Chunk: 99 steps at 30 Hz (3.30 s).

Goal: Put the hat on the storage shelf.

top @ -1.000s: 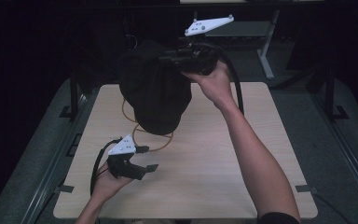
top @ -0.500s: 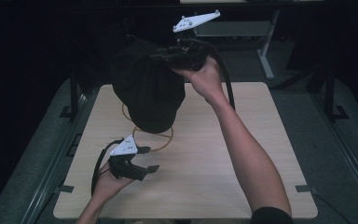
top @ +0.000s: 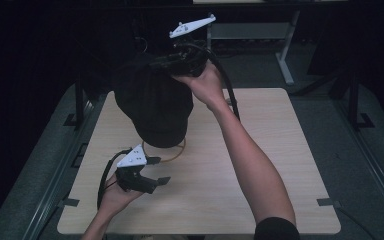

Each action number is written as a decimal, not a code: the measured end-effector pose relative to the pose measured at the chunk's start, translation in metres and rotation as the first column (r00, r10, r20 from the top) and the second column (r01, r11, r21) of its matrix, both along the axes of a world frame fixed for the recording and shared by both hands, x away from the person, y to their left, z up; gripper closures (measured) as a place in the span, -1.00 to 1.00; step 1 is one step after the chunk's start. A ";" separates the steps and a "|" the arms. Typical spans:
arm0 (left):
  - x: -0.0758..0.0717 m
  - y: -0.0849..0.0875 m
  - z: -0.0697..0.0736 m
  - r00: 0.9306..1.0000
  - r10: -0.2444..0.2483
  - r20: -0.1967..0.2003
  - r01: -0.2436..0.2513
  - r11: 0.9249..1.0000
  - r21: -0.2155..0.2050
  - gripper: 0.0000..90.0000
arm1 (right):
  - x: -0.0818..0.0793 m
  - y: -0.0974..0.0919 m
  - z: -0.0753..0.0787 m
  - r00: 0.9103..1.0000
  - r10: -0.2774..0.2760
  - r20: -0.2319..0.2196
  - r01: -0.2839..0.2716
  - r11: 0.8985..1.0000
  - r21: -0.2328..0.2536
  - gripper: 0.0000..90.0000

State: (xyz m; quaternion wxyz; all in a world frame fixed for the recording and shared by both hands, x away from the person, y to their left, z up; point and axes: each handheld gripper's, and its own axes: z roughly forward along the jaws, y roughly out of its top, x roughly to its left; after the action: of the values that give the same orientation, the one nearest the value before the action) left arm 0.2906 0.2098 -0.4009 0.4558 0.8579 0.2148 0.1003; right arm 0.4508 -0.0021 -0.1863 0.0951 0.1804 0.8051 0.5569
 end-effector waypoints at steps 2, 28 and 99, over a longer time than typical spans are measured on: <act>-0.001 -0.001 -0.001 1.000 -0.002 -0.003 0.002 1.000 -0.005 -0.46 | 0.003 0.003 -0.002 1.000 -0.005 -0.009 0.005 1.000 -0.001 0.60; -0.003 -0.007 0.000 0.999 -0.042 0.011 0.041 0.999 0.023 -0.46 | 0.026 0.042 -0.034 0.993 -0.013 -0.117 0.005 0.998 -0.068 0.55; -0.015 -0.019 -0.001 0.997 -0.079 0.010 0.079 0.997 -0.006 -0.50 | -0.059 -0.142 -0.069 0.975 -0.162 -0.154 0.159 0.987 -0.028 -0.42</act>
State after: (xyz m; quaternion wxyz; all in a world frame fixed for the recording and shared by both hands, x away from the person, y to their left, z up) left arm 0.2754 0.1911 -0.4019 0.4630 0.8639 0.1788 0.0857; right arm 0.3918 -0.1445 -0.2556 0.0781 0.2869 0.7972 0.5254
